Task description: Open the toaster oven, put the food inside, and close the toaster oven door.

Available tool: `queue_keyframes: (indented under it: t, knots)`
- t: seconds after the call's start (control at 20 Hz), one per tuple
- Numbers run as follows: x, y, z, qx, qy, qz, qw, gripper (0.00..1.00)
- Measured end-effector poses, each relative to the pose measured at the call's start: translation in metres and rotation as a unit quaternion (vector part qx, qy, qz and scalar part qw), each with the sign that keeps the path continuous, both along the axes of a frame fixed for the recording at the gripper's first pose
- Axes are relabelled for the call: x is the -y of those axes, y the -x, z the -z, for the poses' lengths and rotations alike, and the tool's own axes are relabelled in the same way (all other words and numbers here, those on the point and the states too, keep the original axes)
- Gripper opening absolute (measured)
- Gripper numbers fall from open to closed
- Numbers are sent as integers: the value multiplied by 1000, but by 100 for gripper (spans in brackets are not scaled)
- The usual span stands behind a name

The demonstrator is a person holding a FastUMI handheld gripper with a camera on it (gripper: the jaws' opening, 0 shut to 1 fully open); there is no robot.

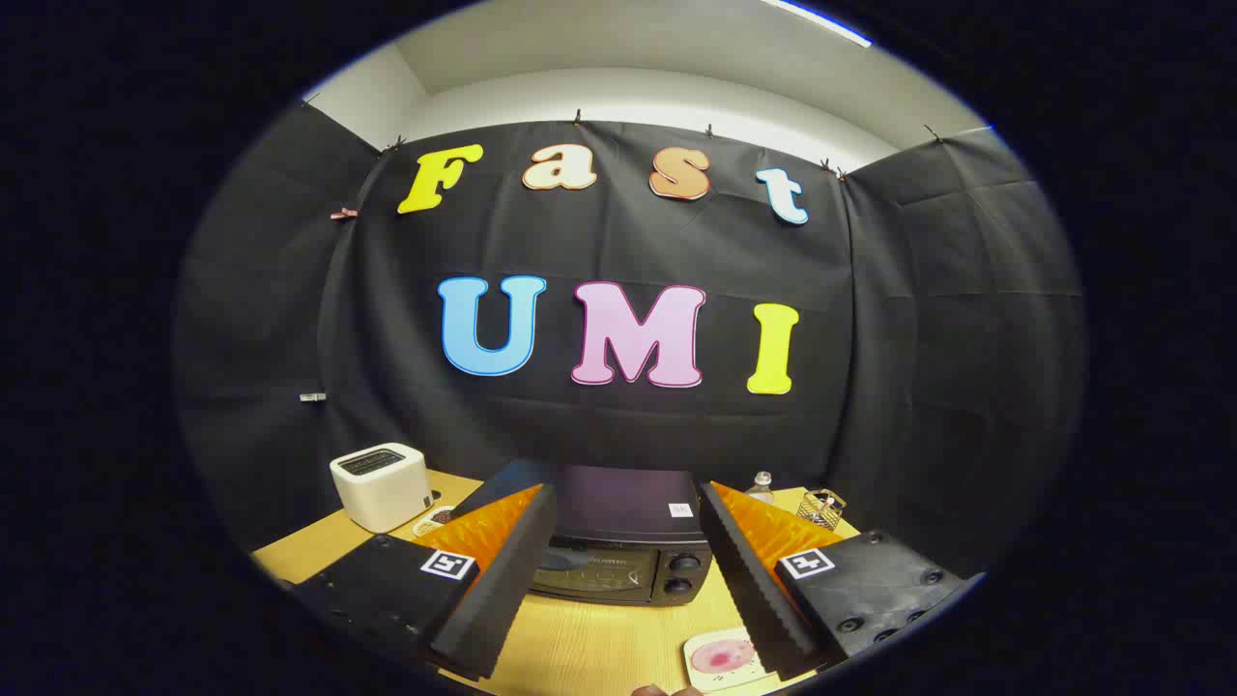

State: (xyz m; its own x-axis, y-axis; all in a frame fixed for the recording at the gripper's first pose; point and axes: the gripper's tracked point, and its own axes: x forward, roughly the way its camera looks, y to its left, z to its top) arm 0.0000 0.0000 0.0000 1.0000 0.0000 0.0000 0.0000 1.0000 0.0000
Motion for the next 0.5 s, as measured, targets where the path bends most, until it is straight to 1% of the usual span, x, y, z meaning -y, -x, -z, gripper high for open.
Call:
queue_keyframes:
  t: [0.2, 0.5]
  knots:
    - [1, 2, 13, -11, -4, 6, 1000, 98]
    - [-5, 4, 19, -17, 7, -1, 1000, 98]
